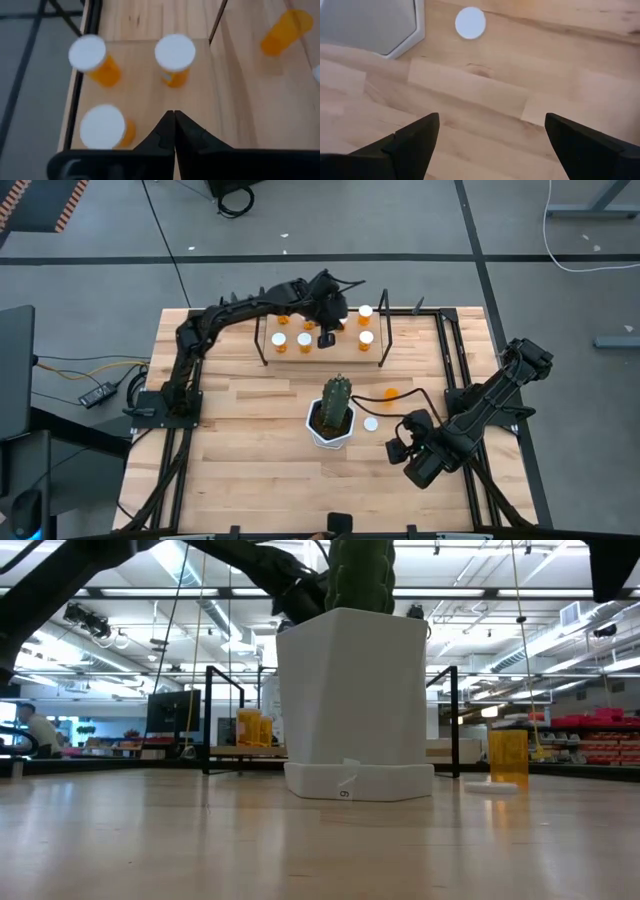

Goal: Pick and place medicine bottles onto shelf by color
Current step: Adjust the orange medicine bottles on the shelf

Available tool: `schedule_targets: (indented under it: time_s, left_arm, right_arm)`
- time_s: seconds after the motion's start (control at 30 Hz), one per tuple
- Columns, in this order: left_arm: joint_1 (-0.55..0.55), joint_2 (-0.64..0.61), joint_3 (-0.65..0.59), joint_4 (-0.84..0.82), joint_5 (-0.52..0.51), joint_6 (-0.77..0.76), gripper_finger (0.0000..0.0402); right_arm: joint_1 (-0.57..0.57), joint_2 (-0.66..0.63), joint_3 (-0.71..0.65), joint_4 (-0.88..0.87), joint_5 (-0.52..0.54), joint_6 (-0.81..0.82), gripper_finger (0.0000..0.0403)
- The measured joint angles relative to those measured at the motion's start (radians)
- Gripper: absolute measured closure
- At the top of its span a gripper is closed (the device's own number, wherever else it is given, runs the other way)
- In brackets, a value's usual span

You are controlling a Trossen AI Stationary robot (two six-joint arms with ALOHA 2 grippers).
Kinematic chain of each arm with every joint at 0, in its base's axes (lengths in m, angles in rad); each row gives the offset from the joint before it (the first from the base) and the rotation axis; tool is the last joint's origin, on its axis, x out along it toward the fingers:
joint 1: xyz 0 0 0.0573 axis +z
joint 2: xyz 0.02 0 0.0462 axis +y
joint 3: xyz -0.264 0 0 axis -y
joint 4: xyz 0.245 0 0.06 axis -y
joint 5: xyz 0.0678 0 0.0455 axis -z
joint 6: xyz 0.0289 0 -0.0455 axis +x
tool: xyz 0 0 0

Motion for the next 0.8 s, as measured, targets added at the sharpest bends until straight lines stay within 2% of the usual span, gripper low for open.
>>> schedule_targets:
  time_s: [0.07, 0.3, 0.47, 0.8]
  left_arm:
    - [-0.004, 0.011, 0.001, 0.039, 0.000, 0.027, 0.0400]
    - [-0.003, 0.055, -0.001, 0.022, -0.002, 0.044, 0.0399]
    - [-0.003, 0.071, 0.001, 0.049, -0.072, 0.041, 0.0400]
    - [-0.006, 0.101, 0.000, 0.056, -0.095, 0.028, 0.0399]
  right_arm:
    - [-0.005, 0.000, 0.000, -0.008, 0.007, -0.020, 0.0031]
    - [-0.007, 0.000, 0.000, -0.047, 0.012, -0.002, 0.0031]
    - [-0.012, 0.000, 0.000, -0.063, 0.015, 0.026, 0.0031]
    - [-0.046, 0.000, 0.000, -0.064, 0.032, 0.022, 0.0031]
